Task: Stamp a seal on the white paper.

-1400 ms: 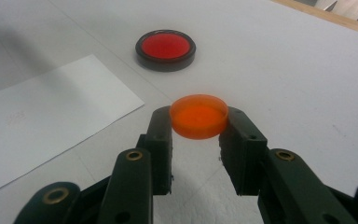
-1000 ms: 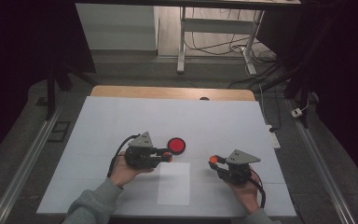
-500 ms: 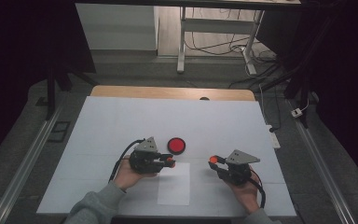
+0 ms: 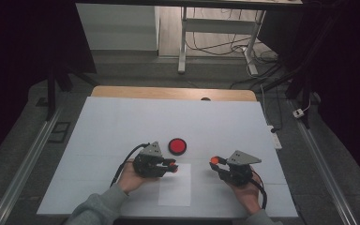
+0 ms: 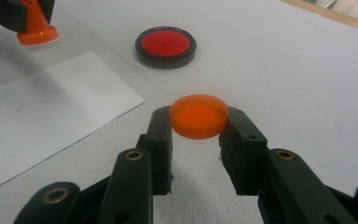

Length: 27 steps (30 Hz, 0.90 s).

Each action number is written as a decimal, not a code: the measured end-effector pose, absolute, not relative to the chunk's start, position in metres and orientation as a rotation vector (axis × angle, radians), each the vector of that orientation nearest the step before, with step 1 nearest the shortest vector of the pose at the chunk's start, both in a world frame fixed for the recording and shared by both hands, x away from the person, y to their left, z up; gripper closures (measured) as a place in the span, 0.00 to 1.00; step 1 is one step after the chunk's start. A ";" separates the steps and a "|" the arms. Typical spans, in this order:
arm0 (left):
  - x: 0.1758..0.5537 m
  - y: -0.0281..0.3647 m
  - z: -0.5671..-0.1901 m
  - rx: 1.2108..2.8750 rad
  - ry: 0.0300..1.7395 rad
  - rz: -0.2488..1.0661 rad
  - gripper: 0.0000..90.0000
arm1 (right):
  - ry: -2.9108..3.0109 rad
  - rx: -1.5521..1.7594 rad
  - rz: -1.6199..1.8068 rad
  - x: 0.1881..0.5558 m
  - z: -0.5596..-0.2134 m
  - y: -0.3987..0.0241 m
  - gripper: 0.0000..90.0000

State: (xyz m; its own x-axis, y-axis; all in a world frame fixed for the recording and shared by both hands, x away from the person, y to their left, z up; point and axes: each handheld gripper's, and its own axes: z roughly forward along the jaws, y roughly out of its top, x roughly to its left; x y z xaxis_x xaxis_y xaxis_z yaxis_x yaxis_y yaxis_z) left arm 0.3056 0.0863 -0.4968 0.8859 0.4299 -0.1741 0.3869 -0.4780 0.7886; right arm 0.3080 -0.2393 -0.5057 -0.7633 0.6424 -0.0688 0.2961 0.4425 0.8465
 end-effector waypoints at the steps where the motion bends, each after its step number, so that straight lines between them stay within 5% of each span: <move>1: 0.306 0.087 -0.498 2.129 0.585 0.058 0.80 | 2.318 0.796 1.248 0.308 -0.506 -0.239 0.72; 27: 0.303 0.076 -0.516 2.222 0.581 0.096 0.80 | 2.321 0.799 1.237 0.308 -0.506 -0.239 0.72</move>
